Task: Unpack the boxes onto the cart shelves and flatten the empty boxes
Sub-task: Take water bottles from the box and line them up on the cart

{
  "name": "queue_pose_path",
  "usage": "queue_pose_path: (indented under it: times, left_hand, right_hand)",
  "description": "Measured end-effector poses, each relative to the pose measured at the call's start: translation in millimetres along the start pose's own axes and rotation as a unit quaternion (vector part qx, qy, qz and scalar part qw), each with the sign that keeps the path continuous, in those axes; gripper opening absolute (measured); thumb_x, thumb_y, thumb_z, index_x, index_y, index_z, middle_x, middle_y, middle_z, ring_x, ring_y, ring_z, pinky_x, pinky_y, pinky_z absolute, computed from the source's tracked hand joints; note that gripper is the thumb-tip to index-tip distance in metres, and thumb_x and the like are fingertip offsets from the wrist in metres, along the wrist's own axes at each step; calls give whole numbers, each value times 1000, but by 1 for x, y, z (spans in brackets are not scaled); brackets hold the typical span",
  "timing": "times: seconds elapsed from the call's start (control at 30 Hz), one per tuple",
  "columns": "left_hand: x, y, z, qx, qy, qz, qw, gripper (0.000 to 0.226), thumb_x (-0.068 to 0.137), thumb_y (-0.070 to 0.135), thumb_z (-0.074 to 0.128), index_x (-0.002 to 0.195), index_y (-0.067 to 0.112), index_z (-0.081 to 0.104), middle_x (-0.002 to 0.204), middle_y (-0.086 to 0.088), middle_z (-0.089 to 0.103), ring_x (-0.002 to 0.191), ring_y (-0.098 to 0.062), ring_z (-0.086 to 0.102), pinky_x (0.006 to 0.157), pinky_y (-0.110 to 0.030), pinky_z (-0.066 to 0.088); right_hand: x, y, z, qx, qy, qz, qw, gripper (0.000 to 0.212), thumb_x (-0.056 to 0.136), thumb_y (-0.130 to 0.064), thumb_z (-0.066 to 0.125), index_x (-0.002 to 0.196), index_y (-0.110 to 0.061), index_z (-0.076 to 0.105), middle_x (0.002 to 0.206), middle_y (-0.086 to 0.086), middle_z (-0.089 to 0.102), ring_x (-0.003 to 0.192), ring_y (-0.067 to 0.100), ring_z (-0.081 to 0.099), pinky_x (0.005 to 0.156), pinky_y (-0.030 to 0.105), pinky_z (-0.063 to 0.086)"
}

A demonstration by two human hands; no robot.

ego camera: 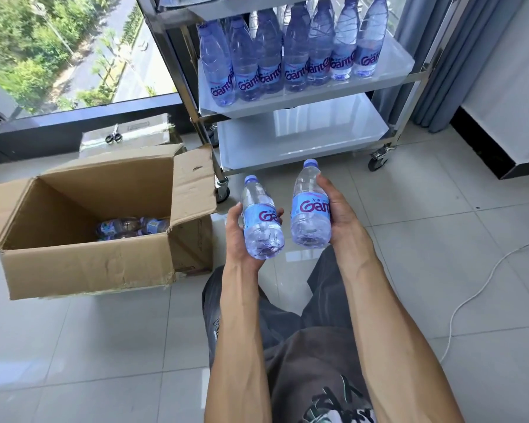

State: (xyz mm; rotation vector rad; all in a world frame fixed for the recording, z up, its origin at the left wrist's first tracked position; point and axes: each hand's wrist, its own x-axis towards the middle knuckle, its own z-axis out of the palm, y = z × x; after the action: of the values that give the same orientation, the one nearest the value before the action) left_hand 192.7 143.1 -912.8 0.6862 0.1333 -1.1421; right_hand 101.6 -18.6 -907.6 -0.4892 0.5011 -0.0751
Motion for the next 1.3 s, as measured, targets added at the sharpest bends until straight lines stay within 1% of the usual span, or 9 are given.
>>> queue_pose_path:
  times: [0.1,0.17,0.27,0.4,0.53,0.73,0.97,1.13,1.3]
  left_hand:
    - [-3,-1,4,4,-40,-15,999,83,37,45,97,99,4,61,78,-11,63,64,-21,65,61,-28,57]
    - [-3,-1,4,-3,-41,-15,999,77,50,45,93,105,1,61,81,-13,65,66,-22,68,64,-31,59]
    - [0,3,6,5,-11,-2,1000,55,89,48,58,115,0,59,94,-17,66,80,-27,68,76,-37,59]
    - [2,-1,13,-12,-26,-12,1000,63,77,51,69,114,2,55,101,-16,57,90,-25,60,86,-37,53]
    - [8,-1,11,12,-30,27,999,69,60,37,90,112,3,60,93,-14,63,80,-23,63,73,-36,58]
    - [16,-1,18,26,45,27,998,46,82,36,62,113,2,57,90,-12,62,76,-22,60,71,-33,55]
    - [25,-7,34,18,0,0,1000,87,37,34,100,109,4,62,93,-15,64,78,-26,67,73,-41,61]
    - [48,-16,40,38,37,-23,998,64,71,34,76,121,3,53,103,-18,58,89,-28,60,90,-43,50]
    - [105,-20,55,109,111,13,988,71,74,32,73,131,-4,51,126,-29,50,112,-39,50,113,-56,32]
  right_hand:
    - [3,-2,1,-24,20,7,999,42,76,-53,74,85,-13,62,78,7,55,71,22,57,69,33,52]
    - [3,-1,2,-17,16,11,1000,47,72,-53,76,90,-13,59,81,7,54,73,23,56,69,33,53]
    - [3,2,-1,4,-5,8,1000,49,76,-53,74,93,-9,62,80,11,61,70,25,63,68,35,57]
    - [0,0,-2,-45,-26,12,999,52,79,-54,70,94,-4,68,85,17,65,73,28,65,73,38,57]
    - [0,-7,-7,-54,18,-2,998,48,76,-43,76,98,-4,61,81,15,63,67,25,65,65,34,58]
    - [-1,-15,-6,-43,40,-24,998,47,61,-42,85,87,-5,69,77,13,66,65,25,65,64,35,58]
    - [-2,-25,-13,-51,65,-1,997,37,77,-36,76,97,-7,66,84,13,65,70,24,64,69,36,58]
    - [7,-36,-27,-30,62,-18,997,42,76,-35,77,102,-6,63,87,16,65,73,28,65,75,40,56]
    - [33,-78,-45,-61,97,-62,991,45,76,-24,76,112,-2,61,100,24,59,79,32,60,82,47,50]
